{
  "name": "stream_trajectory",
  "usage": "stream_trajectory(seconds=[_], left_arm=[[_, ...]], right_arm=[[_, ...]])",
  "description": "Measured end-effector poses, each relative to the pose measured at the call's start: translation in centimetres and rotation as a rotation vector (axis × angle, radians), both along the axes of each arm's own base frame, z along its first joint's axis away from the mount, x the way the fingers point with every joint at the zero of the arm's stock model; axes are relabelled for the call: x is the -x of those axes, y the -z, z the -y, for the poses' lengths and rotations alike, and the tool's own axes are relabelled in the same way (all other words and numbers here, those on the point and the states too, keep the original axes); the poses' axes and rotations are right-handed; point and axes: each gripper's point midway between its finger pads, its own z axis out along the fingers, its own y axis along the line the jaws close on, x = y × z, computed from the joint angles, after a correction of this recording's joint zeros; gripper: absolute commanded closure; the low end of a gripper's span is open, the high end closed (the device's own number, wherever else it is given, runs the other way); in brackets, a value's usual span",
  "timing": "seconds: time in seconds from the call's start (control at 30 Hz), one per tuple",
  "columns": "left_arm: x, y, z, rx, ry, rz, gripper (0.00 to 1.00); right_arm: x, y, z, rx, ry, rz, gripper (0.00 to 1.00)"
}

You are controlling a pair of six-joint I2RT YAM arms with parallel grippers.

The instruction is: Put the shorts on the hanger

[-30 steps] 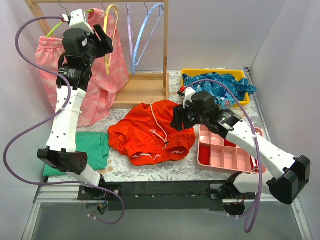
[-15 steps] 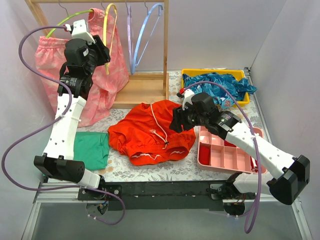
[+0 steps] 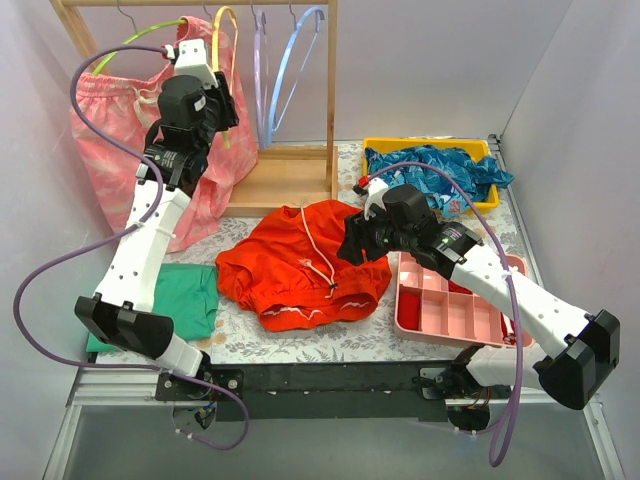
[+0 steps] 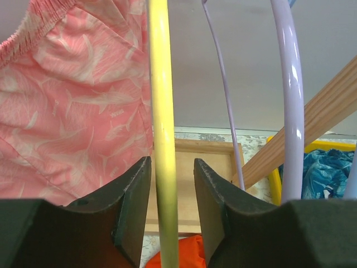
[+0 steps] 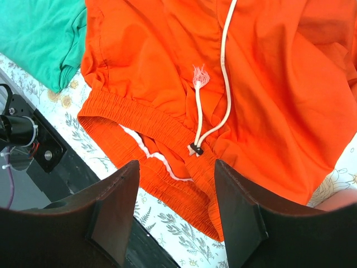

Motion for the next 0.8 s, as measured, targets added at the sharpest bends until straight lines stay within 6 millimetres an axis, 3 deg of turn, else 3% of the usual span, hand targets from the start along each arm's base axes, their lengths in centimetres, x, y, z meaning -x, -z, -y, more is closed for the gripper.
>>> stream_trajectory(seconds=[0.13, 0.17, 0.27, 0.8], left_arm=[[0.0, 0.3, 0.2, -0.026, -0.024, -0.004, 0.83], [0.0, 0.2, 0.0, -0.034, -0.036, -0.003, 0.92], [0.0, 0.0, -0.8, -0.050, -0.077, 0.002, 1.00], [0.0, -2.2, -1.8, -0.111, -0.113, 0.086, 1.00]], right_arm=[[0.1, 0.0, -0.1, -0.002, -0.006, -0.004, 0.36], [0.1, 0.0, -0.1, -0.003, -0.008, -0.005, 0.36], [0.2, 0.0, -0.2, -0.004, -0.012, -0.007, 0.36], [0.0, -0.1, -0.3, -0.009, -0.011, -0.001, 0.36]])
